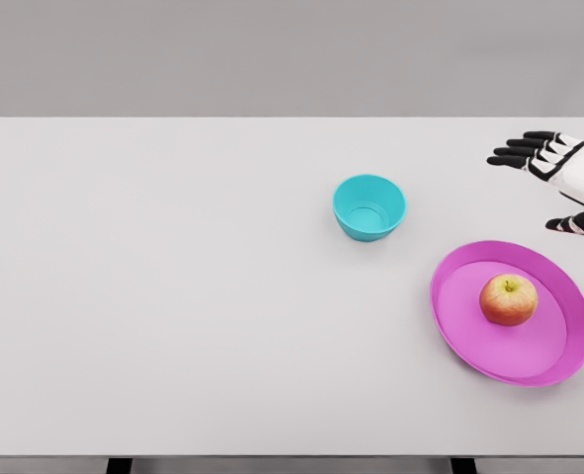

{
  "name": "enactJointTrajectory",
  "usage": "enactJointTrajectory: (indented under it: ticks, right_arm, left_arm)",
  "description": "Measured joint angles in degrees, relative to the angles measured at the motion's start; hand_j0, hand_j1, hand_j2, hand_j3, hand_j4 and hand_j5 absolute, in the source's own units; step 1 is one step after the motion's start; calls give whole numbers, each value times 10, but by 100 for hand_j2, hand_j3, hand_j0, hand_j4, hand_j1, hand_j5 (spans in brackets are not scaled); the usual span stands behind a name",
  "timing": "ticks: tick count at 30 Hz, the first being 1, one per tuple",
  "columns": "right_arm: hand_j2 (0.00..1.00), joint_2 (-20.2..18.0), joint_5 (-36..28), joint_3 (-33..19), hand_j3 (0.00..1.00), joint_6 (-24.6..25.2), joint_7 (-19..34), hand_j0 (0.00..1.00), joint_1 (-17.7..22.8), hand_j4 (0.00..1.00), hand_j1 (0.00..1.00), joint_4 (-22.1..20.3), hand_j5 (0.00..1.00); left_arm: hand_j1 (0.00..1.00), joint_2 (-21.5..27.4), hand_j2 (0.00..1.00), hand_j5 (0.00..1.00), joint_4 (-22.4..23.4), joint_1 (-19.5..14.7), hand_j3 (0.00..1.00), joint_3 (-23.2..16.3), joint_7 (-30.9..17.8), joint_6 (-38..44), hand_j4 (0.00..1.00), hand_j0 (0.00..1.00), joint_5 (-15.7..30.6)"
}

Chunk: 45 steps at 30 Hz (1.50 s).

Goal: Put the apple from the pink plate into the blue bowl with your right arm

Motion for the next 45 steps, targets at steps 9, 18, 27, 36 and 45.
enactJointTrajectory:
  ticks: [9,18,27,36,45]
  right_arm:
    - [100,-37,-3,-5,100,0,54,100,11,100,100,-14,100]
    - [100,-52,-19,-36,100,-1,260,100,14,100,100,-31,100]
    - [100,-26,-20,-15,100,-1,275,100,11,100,100,-34,100]
    - [100,-3,-16,17,100,-1,275,100,7,100,100,-31,100]
    - [100,13,-11,34,100,-1,275,100,4,100,100,-18,100]
  left_arm:
    - [100,0,100,100,0,0,100,0,0,0,100,100,0]
    - [100,0,100,100,0,0,100,0,0,0,100,100,0]
    - [100,0,100,100,0,0,100,0,0,0,100,100,0]
    - [100,0,100,100,0,0,100,0,0,0,100,100,0]
    - [100,0,100,100,0,0,100,0,0,0,100,100,0]
